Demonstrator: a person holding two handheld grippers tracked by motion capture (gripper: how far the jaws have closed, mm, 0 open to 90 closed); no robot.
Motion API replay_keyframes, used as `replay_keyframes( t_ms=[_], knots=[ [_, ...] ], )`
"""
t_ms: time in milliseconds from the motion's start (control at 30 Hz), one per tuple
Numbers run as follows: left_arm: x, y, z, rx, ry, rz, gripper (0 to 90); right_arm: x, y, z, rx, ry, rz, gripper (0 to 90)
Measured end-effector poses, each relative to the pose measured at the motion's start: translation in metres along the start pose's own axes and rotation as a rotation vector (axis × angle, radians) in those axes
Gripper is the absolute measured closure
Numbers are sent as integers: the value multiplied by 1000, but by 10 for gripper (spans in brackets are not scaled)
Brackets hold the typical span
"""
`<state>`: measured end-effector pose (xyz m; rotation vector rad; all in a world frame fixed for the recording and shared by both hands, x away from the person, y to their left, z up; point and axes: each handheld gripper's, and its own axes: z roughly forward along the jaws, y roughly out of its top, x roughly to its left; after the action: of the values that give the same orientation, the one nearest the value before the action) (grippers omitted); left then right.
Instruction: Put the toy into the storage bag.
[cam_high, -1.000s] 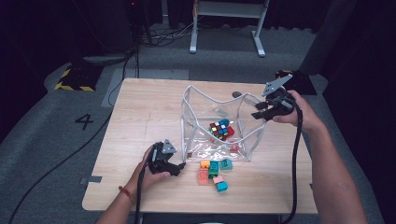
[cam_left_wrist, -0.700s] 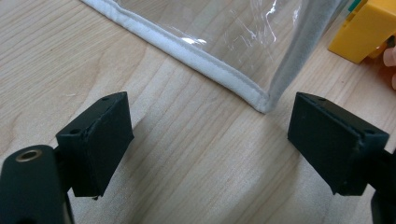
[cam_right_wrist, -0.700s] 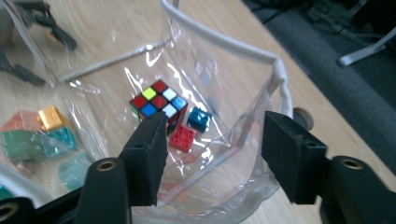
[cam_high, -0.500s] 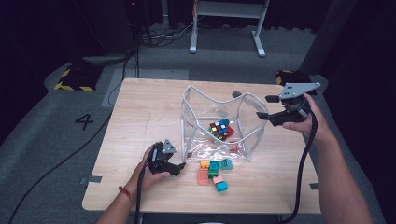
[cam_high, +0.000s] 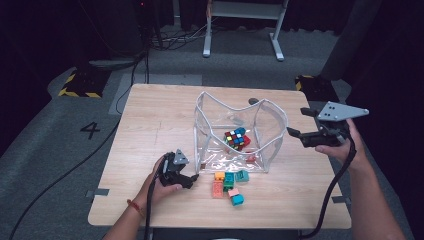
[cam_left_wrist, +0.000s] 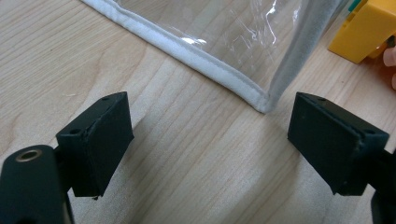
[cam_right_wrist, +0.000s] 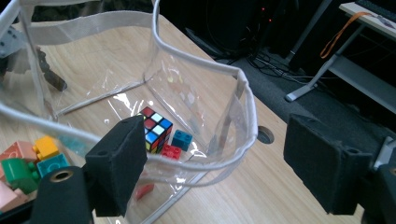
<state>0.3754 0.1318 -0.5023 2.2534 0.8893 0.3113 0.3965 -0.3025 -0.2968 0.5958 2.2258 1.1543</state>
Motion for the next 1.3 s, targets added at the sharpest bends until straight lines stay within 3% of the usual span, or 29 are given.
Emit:
replay_keyframes(
  t_ms=[300, 567, 833, 900, 1100, 1300],
  knots=[
    [0, 0, 0, 1, 0, 0, 141, 20, -31, -10, -29, 20, 37, 219],
    [0, 0, 0, 1, 0, -2, 140, 40, -63, -3, 13, 43, 64, 224],
    [0, 0, 0, 0, -8, -7, 141, 61, -95, 11, 30, 109, 96, 236],
    [0, 0, 0, 1, -6, -2, 141, 64, -103, 17, 58, 131, 82, 238],
    [0, 0, 0, 0, -8, -4, 141, 79, -122, 32, 95, 199, 116, 253],
    [0, 0, 0, 1, -8, -4, 141, 97, -133, 46, 140, 255, 109, 265]
  ],
)
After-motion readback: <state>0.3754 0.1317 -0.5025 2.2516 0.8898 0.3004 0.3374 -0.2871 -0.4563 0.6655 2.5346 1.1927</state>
